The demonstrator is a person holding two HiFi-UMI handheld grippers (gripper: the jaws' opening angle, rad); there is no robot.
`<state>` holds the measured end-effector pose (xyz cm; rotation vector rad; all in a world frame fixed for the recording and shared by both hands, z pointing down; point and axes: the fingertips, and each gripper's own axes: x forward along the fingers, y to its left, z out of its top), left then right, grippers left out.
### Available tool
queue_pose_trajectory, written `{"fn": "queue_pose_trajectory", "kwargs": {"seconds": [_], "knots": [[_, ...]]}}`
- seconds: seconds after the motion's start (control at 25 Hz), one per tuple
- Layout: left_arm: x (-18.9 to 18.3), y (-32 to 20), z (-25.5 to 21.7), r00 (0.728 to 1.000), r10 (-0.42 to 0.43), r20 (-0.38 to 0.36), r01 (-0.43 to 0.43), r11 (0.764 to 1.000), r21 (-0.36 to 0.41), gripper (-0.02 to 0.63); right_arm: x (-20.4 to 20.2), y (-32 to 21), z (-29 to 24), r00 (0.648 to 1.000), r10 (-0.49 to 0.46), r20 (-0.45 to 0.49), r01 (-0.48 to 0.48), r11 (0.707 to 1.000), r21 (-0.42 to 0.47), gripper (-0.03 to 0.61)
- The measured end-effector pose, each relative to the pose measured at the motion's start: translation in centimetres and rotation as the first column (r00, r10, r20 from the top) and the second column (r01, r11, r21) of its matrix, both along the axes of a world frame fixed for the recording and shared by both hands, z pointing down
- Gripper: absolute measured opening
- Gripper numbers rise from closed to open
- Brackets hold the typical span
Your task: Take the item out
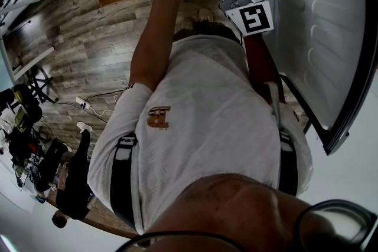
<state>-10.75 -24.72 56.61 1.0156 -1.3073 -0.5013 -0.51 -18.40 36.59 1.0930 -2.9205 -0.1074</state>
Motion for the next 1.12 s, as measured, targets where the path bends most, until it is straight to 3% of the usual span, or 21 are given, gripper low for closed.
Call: {"fn": "queue_pose_trajectory", "kwargs": {"seconds": [0.4,0.6,1.12], "knots": [[-0.2,0.5,-1.3,1.000,0.011,-0.005,-0.010,0.998,0.055,0.051,-0.4,0.9,-0.6,1.000,0.006,-0.004,-0.006,1.000,0.003,0.034],[-0.5,0.6,-1.9,0.999,-0.007,-0.036,0.011,0.991,0.131,0.030,-0.5,1.3,-0.6,1.000,0.013,-0.010,-0.013,1.000,0.000,0.034],[-0.2,2.2,-3.0,0.997,0.021,-0.078,-0.005,0.979,0.205,0.026,-0.6,2.8,-0.7,1.000,0.011,-0.020,-0.011,1.000,-0.006,0.034]]}}
